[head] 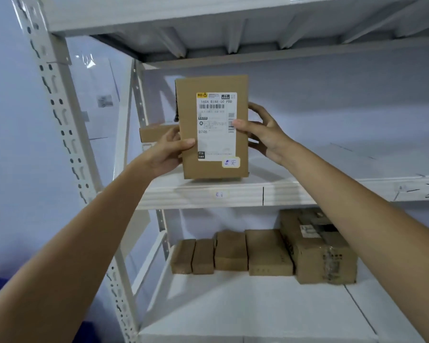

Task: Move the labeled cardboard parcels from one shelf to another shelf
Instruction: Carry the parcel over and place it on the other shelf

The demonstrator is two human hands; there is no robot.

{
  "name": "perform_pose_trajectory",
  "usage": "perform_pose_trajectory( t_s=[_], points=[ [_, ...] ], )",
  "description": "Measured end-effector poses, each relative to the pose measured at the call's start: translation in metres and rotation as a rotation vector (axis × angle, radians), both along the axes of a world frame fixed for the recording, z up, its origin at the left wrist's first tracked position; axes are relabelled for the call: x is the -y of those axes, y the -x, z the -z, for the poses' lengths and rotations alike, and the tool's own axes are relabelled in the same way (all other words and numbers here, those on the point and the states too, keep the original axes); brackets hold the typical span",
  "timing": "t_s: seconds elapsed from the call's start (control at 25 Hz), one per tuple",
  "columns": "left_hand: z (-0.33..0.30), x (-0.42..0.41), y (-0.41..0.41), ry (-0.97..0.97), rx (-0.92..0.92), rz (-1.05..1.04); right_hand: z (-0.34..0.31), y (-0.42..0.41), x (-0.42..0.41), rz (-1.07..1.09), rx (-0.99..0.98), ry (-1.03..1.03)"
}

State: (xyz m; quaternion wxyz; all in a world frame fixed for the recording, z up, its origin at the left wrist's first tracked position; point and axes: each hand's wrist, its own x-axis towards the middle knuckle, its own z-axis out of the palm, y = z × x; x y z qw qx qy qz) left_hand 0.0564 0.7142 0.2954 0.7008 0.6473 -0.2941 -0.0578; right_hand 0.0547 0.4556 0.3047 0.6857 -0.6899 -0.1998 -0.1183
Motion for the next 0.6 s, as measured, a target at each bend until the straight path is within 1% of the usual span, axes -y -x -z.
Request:
perform_pose_trajectory(
  t_s=[0.28,0.6],
  points=[
    [0.018,-0.013,-0.018,0.133,-0.073,0.044,0.012,-0.004,-0.013,0.011,-0.011,-0.016],
    [0.024,-0.008,-0.023,0.137,-0.088,0.059,0.016,-0.009,-0.004,-0.041,-0.032,-0.030]
  ],
)
